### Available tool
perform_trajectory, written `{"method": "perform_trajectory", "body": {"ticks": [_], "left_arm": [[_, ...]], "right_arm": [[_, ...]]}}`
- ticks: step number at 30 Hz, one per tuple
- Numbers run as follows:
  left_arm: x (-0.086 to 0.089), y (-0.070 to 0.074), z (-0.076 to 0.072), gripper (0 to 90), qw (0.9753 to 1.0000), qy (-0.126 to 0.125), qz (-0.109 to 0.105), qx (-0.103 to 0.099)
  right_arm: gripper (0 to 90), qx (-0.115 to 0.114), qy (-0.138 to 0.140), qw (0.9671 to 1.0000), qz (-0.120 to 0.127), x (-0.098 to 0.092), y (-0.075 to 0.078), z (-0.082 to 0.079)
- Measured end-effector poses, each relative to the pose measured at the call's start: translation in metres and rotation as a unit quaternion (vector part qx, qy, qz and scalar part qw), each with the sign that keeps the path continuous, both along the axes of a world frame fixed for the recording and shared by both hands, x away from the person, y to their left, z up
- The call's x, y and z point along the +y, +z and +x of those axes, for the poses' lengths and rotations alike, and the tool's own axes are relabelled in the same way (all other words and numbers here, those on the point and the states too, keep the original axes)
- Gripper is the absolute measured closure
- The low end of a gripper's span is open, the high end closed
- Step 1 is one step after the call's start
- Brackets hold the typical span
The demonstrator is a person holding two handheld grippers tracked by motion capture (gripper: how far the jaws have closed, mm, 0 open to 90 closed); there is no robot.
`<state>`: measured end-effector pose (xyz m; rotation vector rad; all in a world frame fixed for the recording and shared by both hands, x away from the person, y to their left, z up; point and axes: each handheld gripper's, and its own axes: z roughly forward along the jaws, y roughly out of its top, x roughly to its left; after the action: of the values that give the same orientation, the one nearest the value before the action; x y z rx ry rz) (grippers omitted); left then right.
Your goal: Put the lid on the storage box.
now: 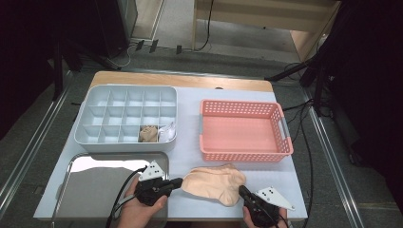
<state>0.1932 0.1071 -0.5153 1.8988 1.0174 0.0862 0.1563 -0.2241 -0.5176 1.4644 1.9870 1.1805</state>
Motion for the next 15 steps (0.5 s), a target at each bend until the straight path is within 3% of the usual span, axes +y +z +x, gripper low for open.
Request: {"method": "perform_trajectory", "body": {"ticks": [8,15], "left_arm": [[0.000,0.001,-0.001,90.0,1.0000,-0.004,-0.002,0.000],[-0.003,0.003,-0.002,90.0,0.9999,-0.003,-0.009,-0.006]], "right_arm": [[88.4,-0.012,-0.001,0.9999,0.009,-0.002,0.007,-0.003],[88.4,-0.037,-0.007,0.9993,0.007,-0.010,0.023,-0.003]]}}
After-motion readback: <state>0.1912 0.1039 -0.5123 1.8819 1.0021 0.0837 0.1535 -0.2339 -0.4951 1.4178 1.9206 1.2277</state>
